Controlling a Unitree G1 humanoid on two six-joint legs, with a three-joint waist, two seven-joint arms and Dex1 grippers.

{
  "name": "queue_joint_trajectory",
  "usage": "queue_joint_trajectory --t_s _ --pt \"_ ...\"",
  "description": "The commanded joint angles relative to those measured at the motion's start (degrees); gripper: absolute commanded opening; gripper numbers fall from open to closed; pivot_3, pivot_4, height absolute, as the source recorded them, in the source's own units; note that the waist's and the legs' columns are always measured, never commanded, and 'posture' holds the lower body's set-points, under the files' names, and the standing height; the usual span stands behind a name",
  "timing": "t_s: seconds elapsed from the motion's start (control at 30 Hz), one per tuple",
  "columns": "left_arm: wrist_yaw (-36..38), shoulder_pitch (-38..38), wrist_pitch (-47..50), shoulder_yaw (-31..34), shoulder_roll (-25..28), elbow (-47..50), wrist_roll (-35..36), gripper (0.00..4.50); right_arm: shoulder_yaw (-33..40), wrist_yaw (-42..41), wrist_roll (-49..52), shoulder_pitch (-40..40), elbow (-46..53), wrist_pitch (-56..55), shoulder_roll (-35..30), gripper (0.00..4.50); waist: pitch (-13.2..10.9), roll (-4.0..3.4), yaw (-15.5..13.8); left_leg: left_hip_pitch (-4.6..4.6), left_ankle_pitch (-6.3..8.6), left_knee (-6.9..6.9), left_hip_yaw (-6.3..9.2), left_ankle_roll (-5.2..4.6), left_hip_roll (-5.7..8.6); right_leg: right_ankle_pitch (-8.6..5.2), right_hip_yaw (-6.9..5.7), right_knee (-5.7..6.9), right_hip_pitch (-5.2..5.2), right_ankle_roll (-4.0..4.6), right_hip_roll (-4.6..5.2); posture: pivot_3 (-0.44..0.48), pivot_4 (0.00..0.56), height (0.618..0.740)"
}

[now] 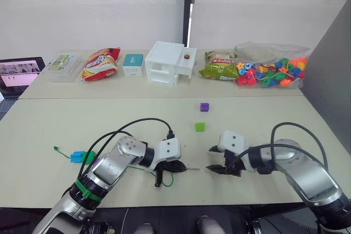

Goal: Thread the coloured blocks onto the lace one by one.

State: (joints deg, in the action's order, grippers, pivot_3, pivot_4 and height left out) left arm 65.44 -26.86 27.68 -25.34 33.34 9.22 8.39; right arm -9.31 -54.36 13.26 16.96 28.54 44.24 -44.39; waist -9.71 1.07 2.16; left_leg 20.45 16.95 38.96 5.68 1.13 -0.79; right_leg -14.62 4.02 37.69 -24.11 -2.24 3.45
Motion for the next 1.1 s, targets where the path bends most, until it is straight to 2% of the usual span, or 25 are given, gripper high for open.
queue_joint_trajectory --t_s 0.03,0.13,0.3,0.4,0.53,0.97,1.03,1.1 --pt "0.23 1.07 0.55 3.10 1.88 3.51 1.69 0.00 3.75 8.42 -0.02 -0.51 0.84 1.28 4.95 4.47 0.00 0.00 0.10 0.00 0.00 -0.01 -0.01 0.00 0.00 0.00 0.01 0.00 -0.01 0.00 0.00 0.000 0.150 0.740" --pt "-0.28 2.11 2.03 4.79 3.23 5.25 2.58 0.00 4.76 17.12 -1.12 -0.55 0.05 3.46 12.06 4.47 0.00 0.00 0.23 -0.01 0.00 -0.02 -0.01 0.00 -0.02 0.00 0.00 0.02 -0.02 0.00 -0.01 0.000 0.150 0.740" --pt "-1.63 4.49 5.10 7.59 5.22 8.44 3.76 0.00 5.02 33.13 -4.98 -4.25 -0.80 0.97 27.04 4.47 0.01 -0.04 0.22 -0.01 -0.01 -0.09 0.03 0.01 -0.02 0.00 0.00 0.08 -0.07 0.00 0.00 0.000 0.150 0.740" --pt "-2.13 4.74 5.78 8.07 5.77 8.95 4.08 0.00 2.90 38.45 -8.07 -5.05 -2.64 -3.11 31.48 4.47 0.01 -0.04 0.07 0.04 -0.03 -0.07 0.00 0.05 0.03 0.00 0.02 0.07 -0.11 0.00 0.06 0.000 0.150 0.740" --pt "-2.45 5.05 6.46 8.75 6.62 9.87 4.60 0.00 1.67 50.71 -13.20 -4.91 -11.55 -12.32 41.75 4.47 0.02 -0.04 0.49 -0.05 -0.03 -0.14 0.01 0.06 -0.02 0.00 0.02 0.14 -0.12 0.00 0.00 0.000 0.150 0.740" --pt "-3.90 5.24 7.18 9.24 7.30 10.47 4.92 0.00 3.72 57.70 -15.18 3.08 -33.49 -27.07 48.48 4.47 0.01 -0.05 0.74 -0.10 -0.04 -0.21 -0.03 0.07 -0.01 0.01 0.06 0.24 -0.17 0.02 0.01 0.000 0.150 0.740" --pt "-4.04 5.20 7.18 9.25 7.39 10.44 4.93 0.00 4.07 57.98 -14.83 2.88 -34.62 -27.43 48.96 3.96 0.02 -0.05 0.86 -0.12 -0.04 -0.22 -0.02 0.07 -0.02 0.01 0.06 0.25 -0.16 0.02 0.00 0.000 0.150 0.740" --pt "-4.13 5.18 7.11 9.22 7.51 10.34 4.95 0.00 3.90 57.64 -14.60 2.62 -34.97 -27.45 49.16 3.22 0.02 -0.05 0.97 -0.14 -0.04 -0.21 -0.02 0.07 -0.01 0.01 0.06 0.25 -0.13 0.02 0.00 0.000 0.150 0.740"
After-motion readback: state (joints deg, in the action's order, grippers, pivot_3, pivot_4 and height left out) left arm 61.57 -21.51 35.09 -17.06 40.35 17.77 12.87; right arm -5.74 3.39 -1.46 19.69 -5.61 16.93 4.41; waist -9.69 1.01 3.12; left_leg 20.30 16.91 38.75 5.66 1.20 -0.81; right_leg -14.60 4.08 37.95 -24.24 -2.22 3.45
